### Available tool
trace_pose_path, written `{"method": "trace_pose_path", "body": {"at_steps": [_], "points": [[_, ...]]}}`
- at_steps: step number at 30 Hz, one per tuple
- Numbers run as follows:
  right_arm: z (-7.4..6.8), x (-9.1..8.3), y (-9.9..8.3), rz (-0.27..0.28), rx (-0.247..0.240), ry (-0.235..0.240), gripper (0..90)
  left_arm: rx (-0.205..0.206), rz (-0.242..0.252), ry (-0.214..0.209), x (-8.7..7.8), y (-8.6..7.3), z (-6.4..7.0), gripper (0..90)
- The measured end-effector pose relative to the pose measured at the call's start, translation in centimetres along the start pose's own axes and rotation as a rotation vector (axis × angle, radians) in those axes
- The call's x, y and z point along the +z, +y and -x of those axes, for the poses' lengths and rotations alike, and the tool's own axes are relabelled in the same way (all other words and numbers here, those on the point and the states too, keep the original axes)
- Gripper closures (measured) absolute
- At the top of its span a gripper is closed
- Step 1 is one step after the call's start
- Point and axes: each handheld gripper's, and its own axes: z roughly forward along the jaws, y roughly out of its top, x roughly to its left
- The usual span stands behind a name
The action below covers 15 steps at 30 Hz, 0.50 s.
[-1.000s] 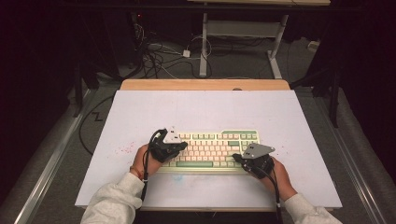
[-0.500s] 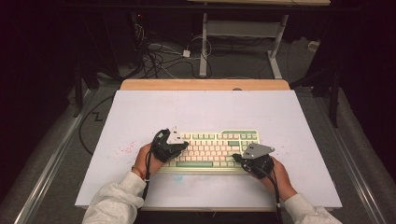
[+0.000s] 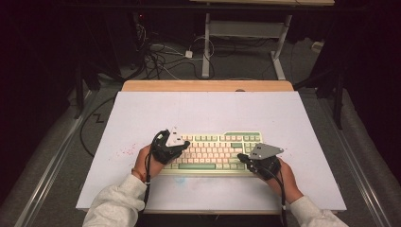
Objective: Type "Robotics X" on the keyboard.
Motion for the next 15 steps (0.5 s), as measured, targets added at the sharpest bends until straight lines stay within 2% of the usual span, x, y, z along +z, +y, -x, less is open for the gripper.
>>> {"method": "trace_pose_path", "body": {"at_steps": [8, 9, 11, 12, 15], "points": [[0.3, -1.4, 0.3, 0.048, 0.012, -0.025, 90.0, 0.010, 0.055, 0.016, -1.4, -0.2, 0.0, 87.3], [0.5, -1.8, 0.3, 0.061, 0.016, -0.030, 90.0, 0.019, 0.063, 0.020, -1.6, -0.2, 0.0, 81.7], [0.5, -2.1, 0.4, 0.072, 0.018, -0.032, 90.0, 0.018, 0.077, 0.028, -1.9, -0.3, 0.1, 81.2], [0.5, -2.3, 0.4, 0.076, 0.018, -0.036, 90.0, 0.028, 0.094, 0.045, -2.2, -0.5, 0.1, 78.0], [0.5, -2.8, 0.4, 0.090, 0.019, -0.035, 90.0, 0.028, 0.116, 0.030, -2.5, -0.6, 0.1, 69.6]]}}
